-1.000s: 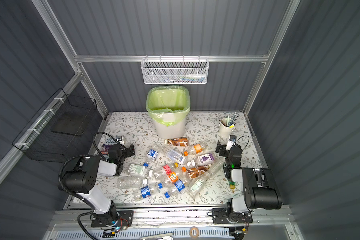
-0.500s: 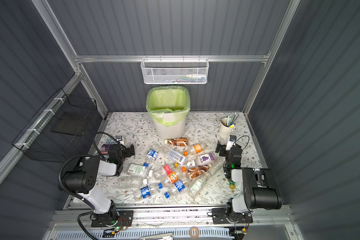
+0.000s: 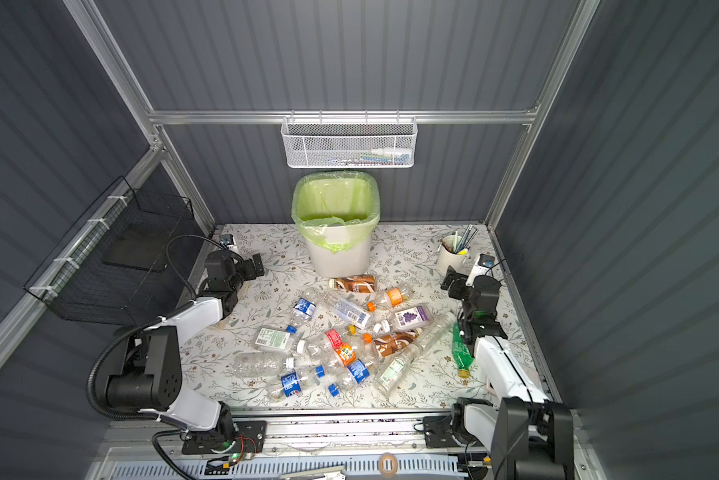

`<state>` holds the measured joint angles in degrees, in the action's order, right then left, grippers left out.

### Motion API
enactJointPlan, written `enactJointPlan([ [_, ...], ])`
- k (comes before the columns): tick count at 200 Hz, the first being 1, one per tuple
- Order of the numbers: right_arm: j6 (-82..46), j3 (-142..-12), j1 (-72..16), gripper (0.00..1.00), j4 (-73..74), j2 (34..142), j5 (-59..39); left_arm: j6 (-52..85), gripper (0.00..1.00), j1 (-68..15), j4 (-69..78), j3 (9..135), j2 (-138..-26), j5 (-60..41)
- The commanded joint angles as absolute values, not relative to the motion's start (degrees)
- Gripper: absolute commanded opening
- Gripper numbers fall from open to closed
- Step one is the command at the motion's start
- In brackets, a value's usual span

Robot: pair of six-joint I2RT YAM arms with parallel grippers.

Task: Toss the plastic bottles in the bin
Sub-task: 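Reach the right gripper down to the green soda bottle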

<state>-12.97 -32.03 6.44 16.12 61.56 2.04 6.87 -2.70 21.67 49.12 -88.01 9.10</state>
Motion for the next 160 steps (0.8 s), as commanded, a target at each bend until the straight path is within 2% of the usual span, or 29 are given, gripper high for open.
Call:
enactJointPlan([
  [1,-23.1,-36.6,8.6,0.99,-11.0,59.7,1.6,12.7,1.00,-3.3,15.4,52.3,-87.6,5.3],
  [27,-29.8,-38.6,11.8,0.99,-25.9,58.2,1.4,14.0,1.00,-5.6,14.4,53.8,-86.3,5.9],
  [58,-32.4,-38.3,12.2,0.99,-33.6,57.0,2.0,11.6,1.00,-9.4,12.0,55.2,-86.6,8.1],
  [113,-35.0,-35.1,11.1,0.99,-37.0,56.0,0.5,10.8,1.00,-9.9,12.1,55.5,-87.3,7.2],
  [160,-33.8,-34.0,9.5,0.90,-37.9,57.5,3.1,11.8,1.00,-9.8,12.2,55.4,-88.1,5.8],
])
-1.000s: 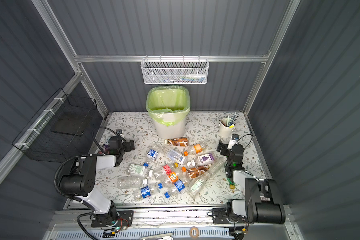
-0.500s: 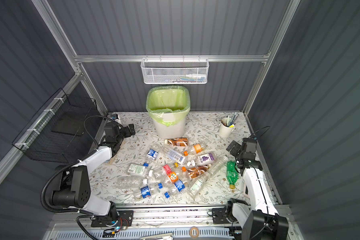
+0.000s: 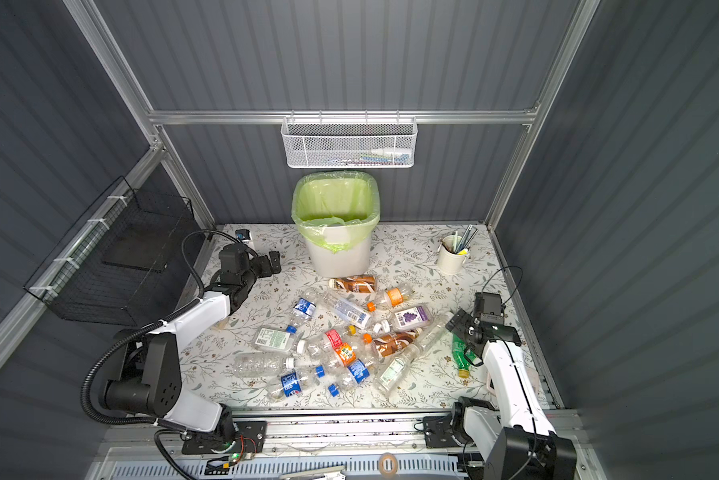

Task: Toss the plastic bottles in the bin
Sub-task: 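Reach the right gripper down to the green soda bottle, then close the right gripper on the green bottle's base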

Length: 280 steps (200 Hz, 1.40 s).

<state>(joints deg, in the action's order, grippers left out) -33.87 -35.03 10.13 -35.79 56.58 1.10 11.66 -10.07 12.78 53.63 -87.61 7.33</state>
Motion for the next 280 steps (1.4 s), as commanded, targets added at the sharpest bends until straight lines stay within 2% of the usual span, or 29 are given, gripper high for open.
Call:
enactJointPlan([
  [1,-33.8,-34.0,9.4,0.90,-37.9,57.5,3.1,11.7,1.00,-9.9,12.2,55.4,-88.1,5.8],
  [24,-33.8,-33.7,9.1,0.82,-37.4,58.2,3.7,12.0,1.00,-9.8,12.1,55.5,-88.2,5.5],
  [57,-33.5,-33.9,8.5,0.77,-36.5,60.2,4.2,12.0,1.00,-9.8,12.0,55.5,-88.1,5.3],
  [102,-33.0,-34.7,7.2,0.78,-35.7,62.9,3.5,12.2,1.00,-9.8,11.9,55.3,-88.4,4.9],
  [210,-35.6,-35.2,3.3,0.72,-32.3,68.2,1.5,12.4,1.00,-9.8,11.0,55.2,-88.1,4.4],
  [280,-35.0,-39.0,2.6,0.74,-36.1,66.2,3.4,12.5,1.00,-9.8,10.8,55.1,-88.5,4.2],
])
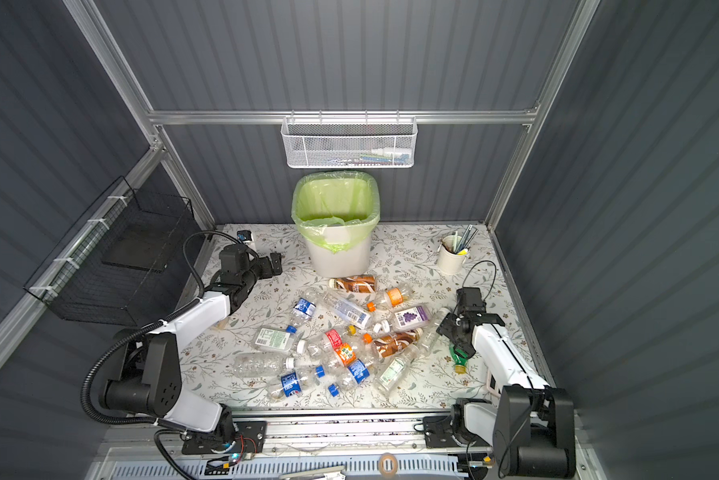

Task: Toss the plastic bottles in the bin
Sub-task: 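Close the right gripper on the green bottle's base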

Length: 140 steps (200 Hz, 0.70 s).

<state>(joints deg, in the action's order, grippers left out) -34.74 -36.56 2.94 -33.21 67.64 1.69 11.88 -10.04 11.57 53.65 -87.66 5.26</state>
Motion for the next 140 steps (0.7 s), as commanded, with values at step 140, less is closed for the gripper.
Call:
enactJointPlan([
  [140,-30.5,-39.6,6.9,0.91,-35.3,73.9,2.1,12.3,1.00,-9.8,11.0,54.9,-88.8,4.0],
])
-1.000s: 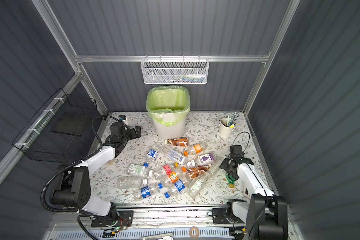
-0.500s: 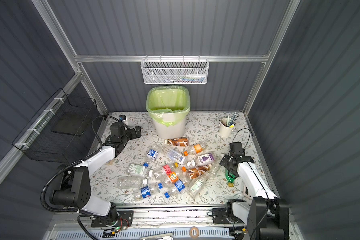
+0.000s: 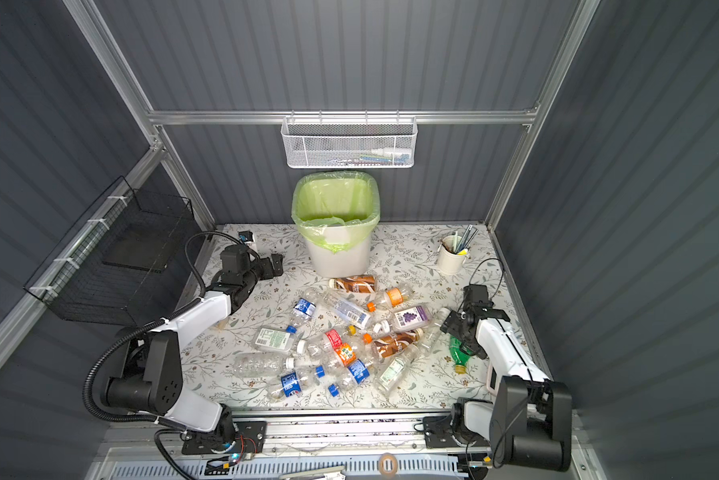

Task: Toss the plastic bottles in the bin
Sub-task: 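Close the right gripper on the green bottle's base, then lift the green bottle with the right gripper and drop it into the bin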

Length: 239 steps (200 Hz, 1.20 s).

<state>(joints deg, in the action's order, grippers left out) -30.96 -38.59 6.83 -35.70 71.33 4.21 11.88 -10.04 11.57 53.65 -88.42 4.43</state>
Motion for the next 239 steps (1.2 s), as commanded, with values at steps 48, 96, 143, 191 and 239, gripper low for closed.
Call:
enactJointPlan([
  [48,-30.0,-41.2,6.9,0.76,-34.8,77.8,0.4,12.4,1.00,-9.7,11.2,55.3,-88.9,4.6],
  [96,-30.6,-40.7,6.8,0.63,-33.6,75.7,0.0,13.5,1.00,-9.0,11.2,55.9,-88.9,4.7],
  [143,-29.8,-42.2,6.9,0.60,-35.3,64.6,3.4,16.2,1.00,-7.9,11.2,54.8,-88.3,4.9],
  [191,-28.9,-54.8,6.9,0.58,-33.9,56.2,1.3,15.2,1.00,-8.0,10.9,53.9,-86.4,2.7],
  [239,-33.2,-70.7,1.3,0.58,-21.8,62.7,-5.3,15.2,1.00,-8.2,10.9,49.8,-82.3,2.2],
])
